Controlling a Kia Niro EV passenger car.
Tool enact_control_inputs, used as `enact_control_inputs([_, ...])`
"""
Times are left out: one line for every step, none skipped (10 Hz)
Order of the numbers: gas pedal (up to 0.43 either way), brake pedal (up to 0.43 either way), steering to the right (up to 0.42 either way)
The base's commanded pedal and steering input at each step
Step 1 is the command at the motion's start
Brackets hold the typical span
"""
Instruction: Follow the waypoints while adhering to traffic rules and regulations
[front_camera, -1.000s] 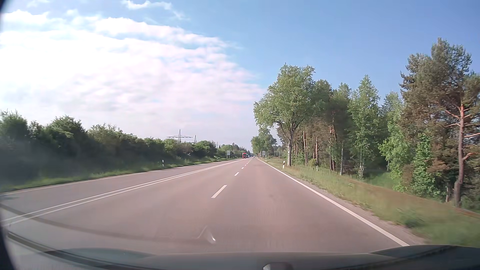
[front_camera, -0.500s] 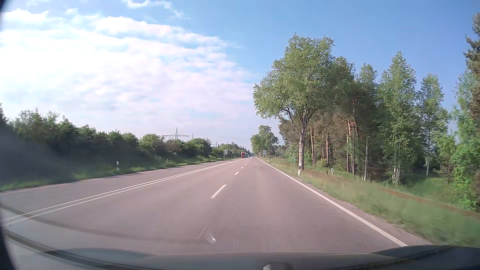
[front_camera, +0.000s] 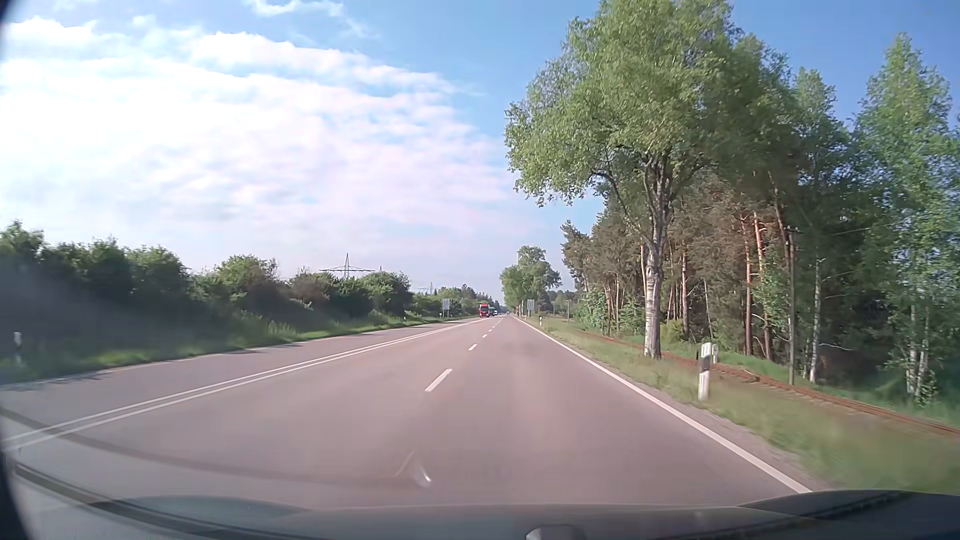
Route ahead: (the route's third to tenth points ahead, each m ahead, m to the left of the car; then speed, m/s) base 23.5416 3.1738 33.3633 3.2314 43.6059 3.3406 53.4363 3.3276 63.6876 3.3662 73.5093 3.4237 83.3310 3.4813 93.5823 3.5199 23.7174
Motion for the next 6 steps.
enact_control_inputs([0.228,0.0,0.001])
enact_control_inputs([0.228,0.0,0.001])
enact_control_inputs([0.228,0.0,0.001])
enact_control_inputs([0.228,0.0,0.001])
enact_control_inputs([0.228,0.0,0.001])
enact_control_inputs([0.228,0.0,0.001])
